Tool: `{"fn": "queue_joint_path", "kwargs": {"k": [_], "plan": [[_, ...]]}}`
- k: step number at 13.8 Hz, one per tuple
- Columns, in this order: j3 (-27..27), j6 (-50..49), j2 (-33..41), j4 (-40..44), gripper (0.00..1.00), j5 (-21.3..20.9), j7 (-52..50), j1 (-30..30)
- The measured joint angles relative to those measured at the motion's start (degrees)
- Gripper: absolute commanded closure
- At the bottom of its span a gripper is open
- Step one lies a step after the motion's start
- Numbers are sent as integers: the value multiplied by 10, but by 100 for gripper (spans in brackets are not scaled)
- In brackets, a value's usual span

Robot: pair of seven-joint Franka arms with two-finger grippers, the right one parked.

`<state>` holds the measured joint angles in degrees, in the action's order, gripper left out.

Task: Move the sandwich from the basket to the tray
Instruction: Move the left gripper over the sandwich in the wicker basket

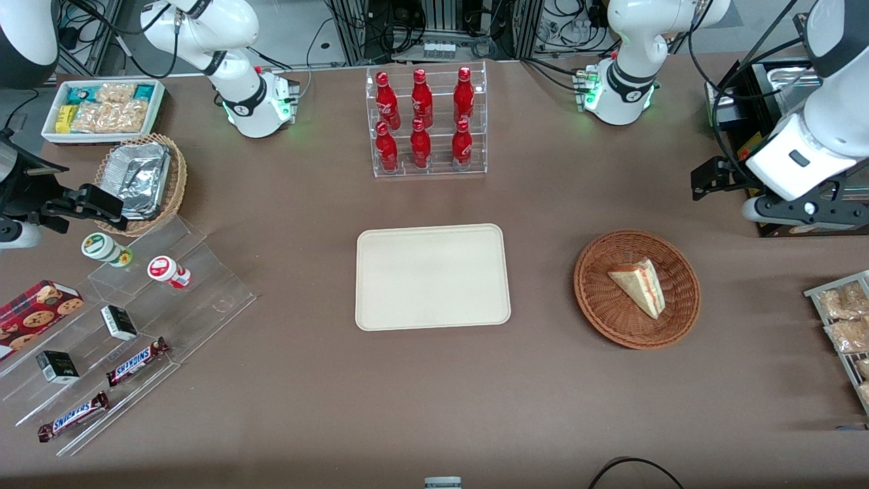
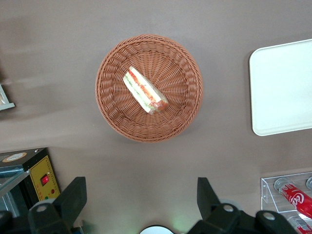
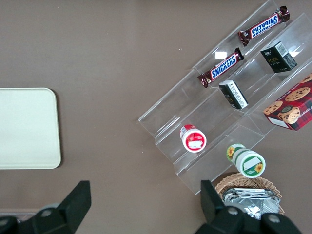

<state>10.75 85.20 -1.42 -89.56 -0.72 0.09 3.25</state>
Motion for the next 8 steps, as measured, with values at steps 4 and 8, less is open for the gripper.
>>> {"fn": "queue_joint_path", "kwargs": {"k": [4, 8], "plan": [[0, 0, 0, -5, 0, 0, 0, 0], [1, 34, -9, -39, 0, 0, 0, -1]]}}
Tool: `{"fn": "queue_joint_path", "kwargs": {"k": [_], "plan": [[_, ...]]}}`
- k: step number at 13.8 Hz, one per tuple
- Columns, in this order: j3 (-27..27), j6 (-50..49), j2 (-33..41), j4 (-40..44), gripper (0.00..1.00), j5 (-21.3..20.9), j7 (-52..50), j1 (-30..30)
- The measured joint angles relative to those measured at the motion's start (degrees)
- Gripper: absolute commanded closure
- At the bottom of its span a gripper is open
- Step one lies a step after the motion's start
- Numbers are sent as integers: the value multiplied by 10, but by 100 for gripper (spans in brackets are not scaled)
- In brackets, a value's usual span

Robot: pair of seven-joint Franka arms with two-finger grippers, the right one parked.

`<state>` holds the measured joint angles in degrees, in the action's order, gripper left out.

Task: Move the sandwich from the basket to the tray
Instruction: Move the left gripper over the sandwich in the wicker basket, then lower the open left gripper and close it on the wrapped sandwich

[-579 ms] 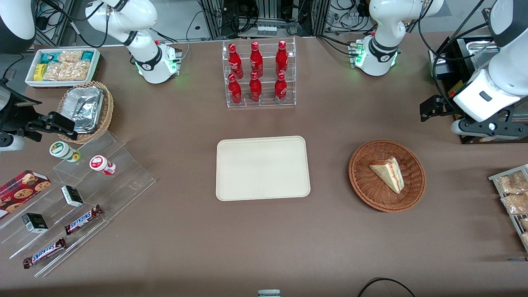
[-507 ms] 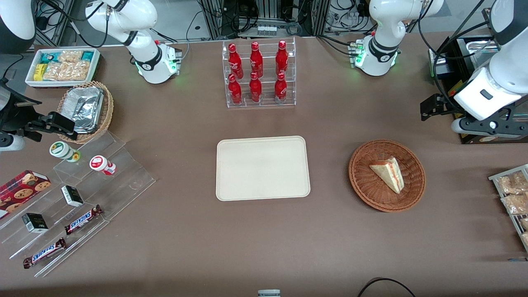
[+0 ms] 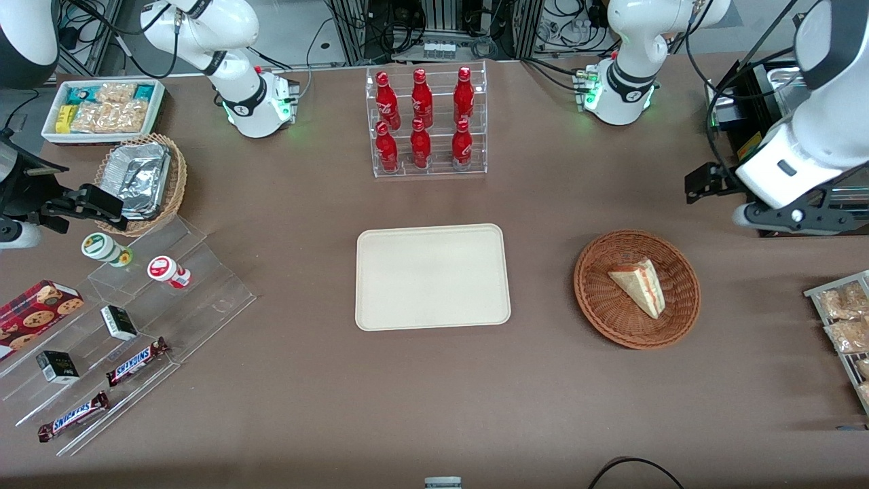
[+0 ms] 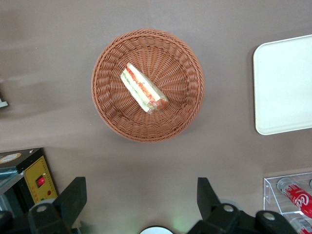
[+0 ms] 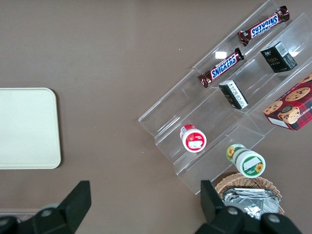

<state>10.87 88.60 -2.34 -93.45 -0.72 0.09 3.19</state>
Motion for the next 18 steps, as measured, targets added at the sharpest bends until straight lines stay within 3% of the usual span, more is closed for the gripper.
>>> {"fn": "queue_joint_path", "kwargs": {"k": [10, 14, 18], "plan": [[1, 267, -23, -220, 0, 0, 0, -1], [0, 291, -38, -232, 0, 0, -14, 0], [-2, 319, -43, -237, 0, 0, -136, 0]]}}
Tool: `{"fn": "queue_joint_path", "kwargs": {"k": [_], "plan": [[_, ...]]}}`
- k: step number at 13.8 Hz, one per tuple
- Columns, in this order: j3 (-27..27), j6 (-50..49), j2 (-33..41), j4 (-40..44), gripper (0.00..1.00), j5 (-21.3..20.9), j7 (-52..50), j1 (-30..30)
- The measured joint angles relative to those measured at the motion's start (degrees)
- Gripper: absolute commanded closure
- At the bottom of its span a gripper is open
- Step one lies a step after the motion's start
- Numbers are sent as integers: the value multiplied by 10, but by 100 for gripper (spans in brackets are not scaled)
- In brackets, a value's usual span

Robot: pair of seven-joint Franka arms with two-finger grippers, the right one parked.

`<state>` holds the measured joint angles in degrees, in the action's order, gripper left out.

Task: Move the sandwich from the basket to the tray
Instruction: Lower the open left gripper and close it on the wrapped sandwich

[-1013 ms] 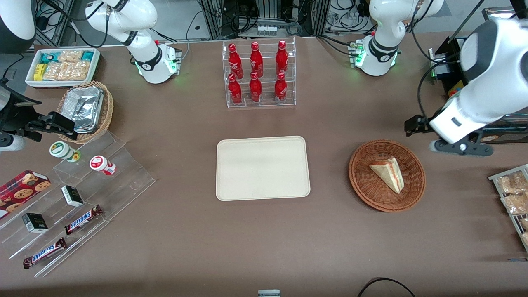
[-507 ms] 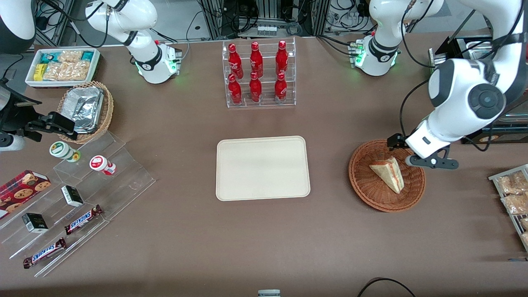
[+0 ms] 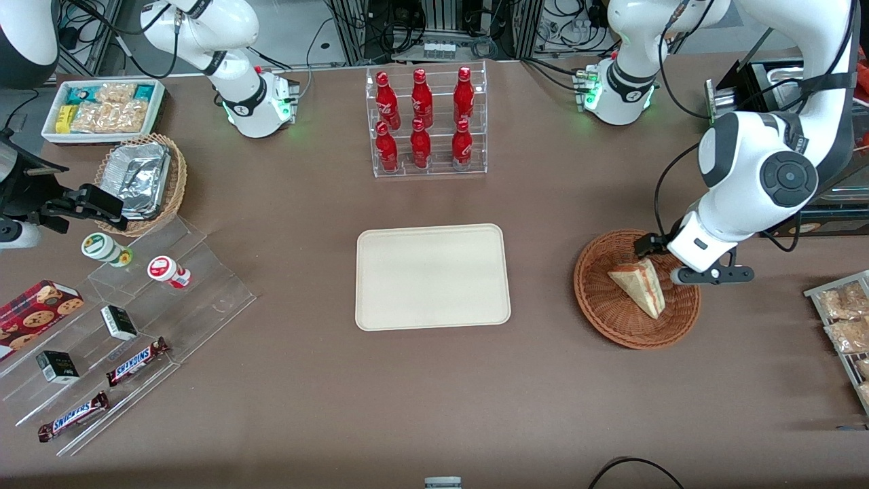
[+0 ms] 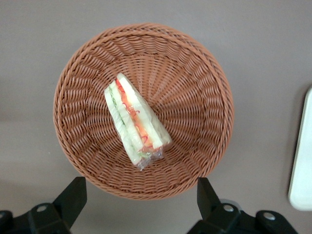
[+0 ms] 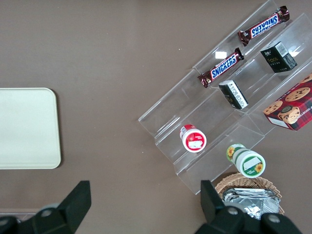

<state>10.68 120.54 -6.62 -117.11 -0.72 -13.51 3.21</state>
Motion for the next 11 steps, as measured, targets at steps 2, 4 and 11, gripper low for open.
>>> {"fn": "queue_joint_path", "kwargs": {"k": [2, 4, 11], "plan": [[2, 33, -9, -9, 0, 0, -96, -1], [3, 77, -18, -25, 0, 0, -200, -2], [4, 117, -33, -43, 0, 0, -353, -3]]}}
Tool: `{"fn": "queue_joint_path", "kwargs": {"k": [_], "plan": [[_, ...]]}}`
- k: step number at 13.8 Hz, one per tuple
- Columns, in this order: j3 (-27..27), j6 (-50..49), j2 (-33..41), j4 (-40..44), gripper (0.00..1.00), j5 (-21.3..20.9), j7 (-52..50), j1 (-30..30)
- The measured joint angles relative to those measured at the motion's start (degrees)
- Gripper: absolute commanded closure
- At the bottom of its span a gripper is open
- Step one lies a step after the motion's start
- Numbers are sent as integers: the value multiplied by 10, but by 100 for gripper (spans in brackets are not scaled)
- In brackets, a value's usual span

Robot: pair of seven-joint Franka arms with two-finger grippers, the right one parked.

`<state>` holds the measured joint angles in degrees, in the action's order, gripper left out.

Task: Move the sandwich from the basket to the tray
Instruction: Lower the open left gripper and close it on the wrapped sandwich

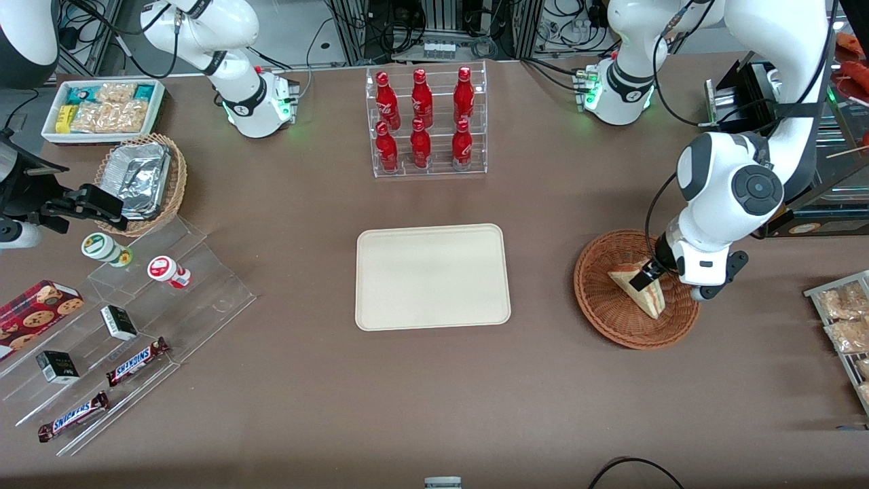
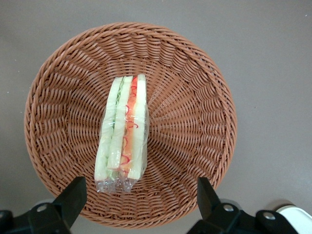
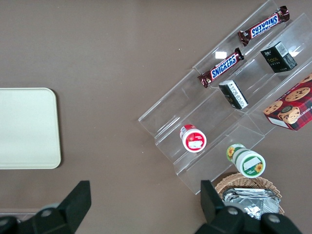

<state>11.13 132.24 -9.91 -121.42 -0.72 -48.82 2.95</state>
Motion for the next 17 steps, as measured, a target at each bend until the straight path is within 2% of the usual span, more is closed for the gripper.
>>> {"fn": "queue_joint_path", "kwargs": {"k": [7, 10, 15, 16, 17], "plan": [[-1, 0, -10, -22, 0, -5, -2, 0], [-3, 0, -24, -23, 0, -22, -4, 1], [-7, 38, -54, -23, 0, -25, -6, 3], [-7, 45, -61, -23, 2, -25, -6, 3], [-7, 50, -66, -23, 18, -25, -7, 3]]}}
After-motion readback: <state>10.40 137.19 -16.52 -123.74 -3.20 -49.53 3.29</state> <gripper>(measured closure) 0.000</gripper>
